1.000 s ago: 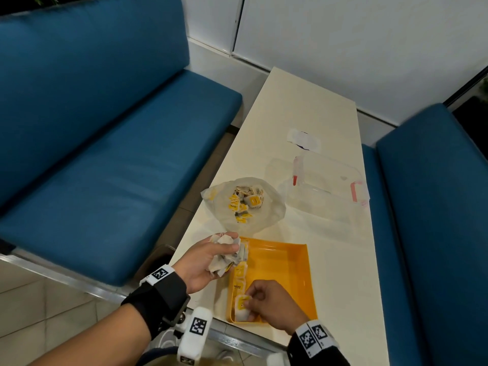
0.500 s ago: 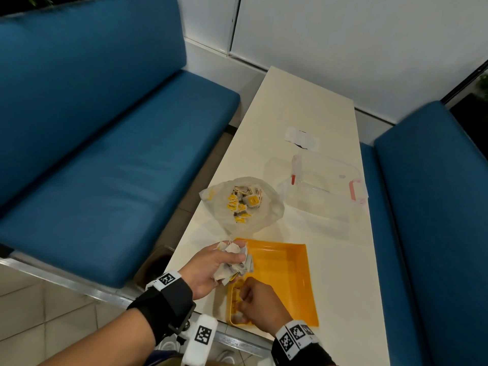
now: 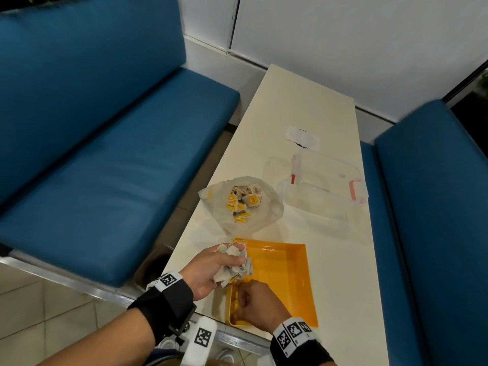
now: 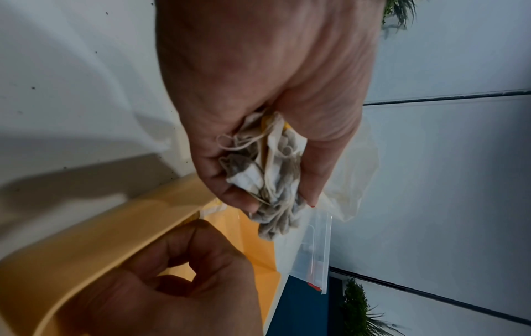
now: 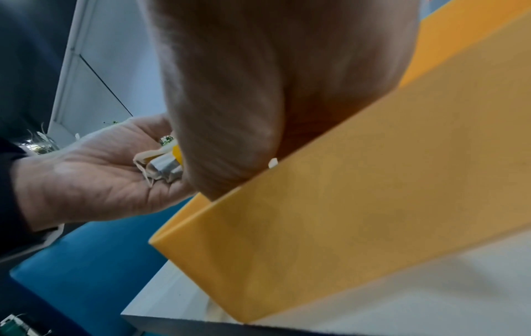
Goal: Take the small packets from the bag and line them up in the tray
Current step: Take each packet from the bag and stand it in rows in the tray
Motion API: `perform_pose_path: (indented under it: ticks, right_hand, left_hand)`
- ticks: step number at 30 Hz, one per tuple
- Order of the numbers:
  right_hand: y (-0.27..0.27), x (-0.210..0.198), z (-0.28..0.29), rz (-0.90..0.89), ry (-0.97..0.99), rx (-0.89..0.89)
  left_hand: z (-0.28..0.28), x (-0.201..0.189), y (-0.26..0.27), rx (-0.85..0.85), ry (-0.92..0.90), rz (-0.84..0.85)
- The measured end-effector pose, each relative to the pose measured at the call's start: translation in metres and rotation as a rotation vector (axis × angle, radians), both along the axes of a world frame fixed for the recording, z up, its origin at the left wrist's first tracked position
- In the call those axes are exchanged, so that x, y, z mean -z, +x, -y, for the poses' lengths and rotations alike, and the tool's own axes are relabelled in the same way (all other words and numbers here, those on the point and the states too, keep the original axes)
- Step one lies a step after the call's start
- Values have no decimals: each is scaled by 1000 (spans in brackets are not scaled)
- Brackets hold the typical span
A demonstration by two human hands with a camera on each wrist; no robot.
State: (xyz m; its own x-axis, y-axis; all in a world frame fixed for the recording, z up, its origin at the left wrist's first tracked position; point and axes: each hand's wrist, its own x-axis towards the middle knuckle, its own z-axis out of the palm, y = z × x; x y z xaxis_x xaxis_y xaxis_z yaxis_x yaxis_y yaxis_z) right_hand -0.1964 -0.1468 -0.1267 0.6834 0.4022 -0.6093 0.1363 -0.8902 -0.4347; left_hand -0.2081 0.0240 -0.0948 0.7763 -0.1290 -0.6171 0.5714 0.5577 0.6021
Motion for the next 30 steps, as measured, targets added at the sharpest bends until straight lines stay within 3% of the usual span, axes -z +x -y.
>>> perform_pose_path:
  ticks: [19, 24, 27, 30]
  right_hand:
    - [1, 15, -4, 88, 3, 47]
    - [7, -16, 3, 112, 33, 73]
    - [23, -45, 11, 280, 103, 169]
    - [34, -74, 6, 457, 336, 249]
  left_hand:
    - [-2, 1, -1, 36, 15, -20]
    - [-5, -1, -1, 22, -44, -54]
    - [-9, -3, 0, 7, -126, -110]
    - [-12, -2, 2, -26, -141, -134]
